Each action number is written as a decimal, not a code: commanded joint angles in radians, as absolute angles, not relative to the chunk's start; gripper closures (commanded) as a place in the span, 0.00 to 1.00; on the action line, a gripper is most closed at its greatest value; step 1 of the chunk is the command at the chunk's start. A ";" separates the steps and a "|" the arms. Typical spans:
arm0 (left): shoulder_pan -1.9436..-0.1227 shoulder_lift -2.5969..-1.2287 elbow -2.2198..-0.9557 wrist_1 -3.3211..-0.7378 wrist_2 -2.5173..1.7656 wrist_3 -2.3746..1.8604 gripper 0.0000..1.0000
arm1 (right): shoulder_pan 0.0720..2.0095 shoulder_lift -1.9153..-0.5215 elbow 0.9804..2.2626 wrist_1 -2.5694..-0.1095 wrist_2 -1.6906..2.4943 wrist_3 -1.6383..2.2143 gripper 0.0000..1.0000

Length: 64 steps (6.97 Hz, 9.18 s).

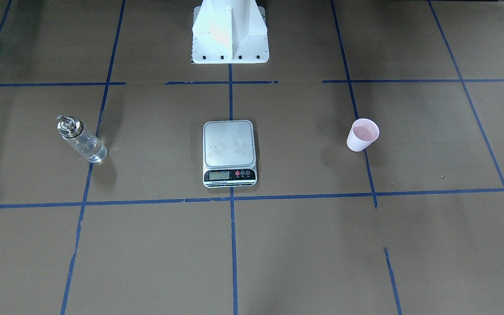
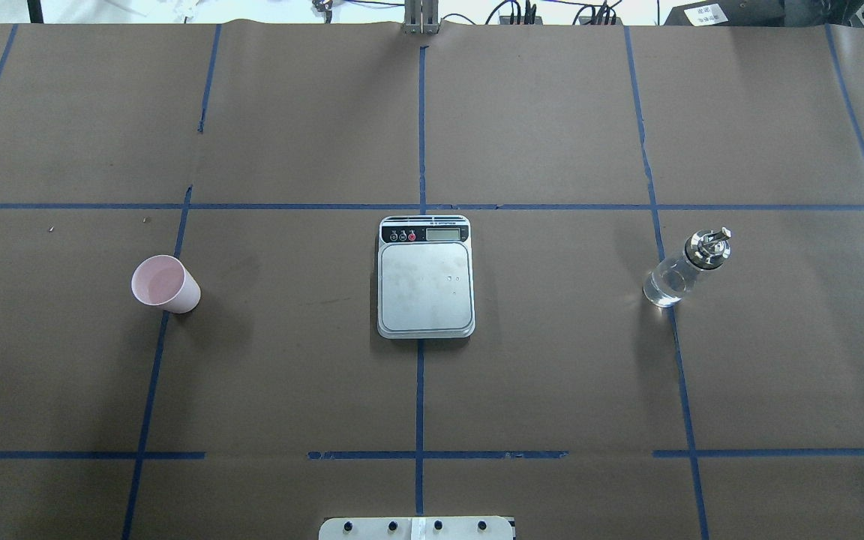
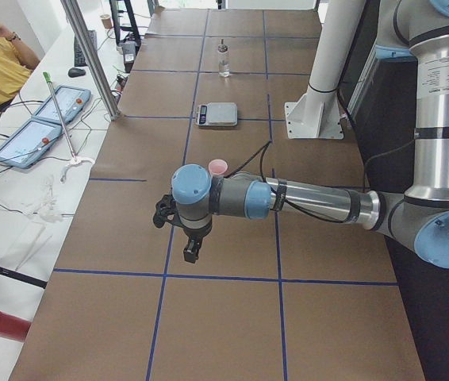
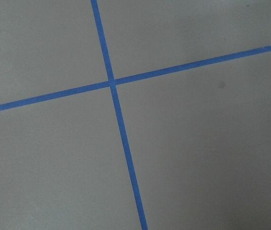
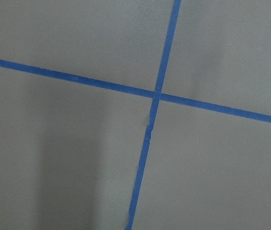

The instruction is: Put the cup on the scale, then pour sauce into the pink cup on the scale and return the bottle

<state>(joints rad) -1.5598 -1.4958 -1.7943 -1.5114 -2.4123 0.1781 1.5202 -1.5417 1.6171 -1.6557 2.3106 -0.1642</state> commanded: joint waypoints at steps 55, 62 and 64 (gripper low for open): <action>-0.634 -2.451 -1.465 -1.595 -2.204 -1.256 0.60 | 1.459 -1.529 1.614 -1.465 2.467 -0.097 0.00; -0.722 -2.318 -1.746 -1.591 -2.194 -1.253 0.43 | 1.231 -1.652 1.653 -0.697 2.434 0.693 0.00; -0.724 -2.318 -1.747 -1.589 -2.186 -1.255 0.43 | 1.131 -1.719 1.779 -0.696 2.412 0.794 0.00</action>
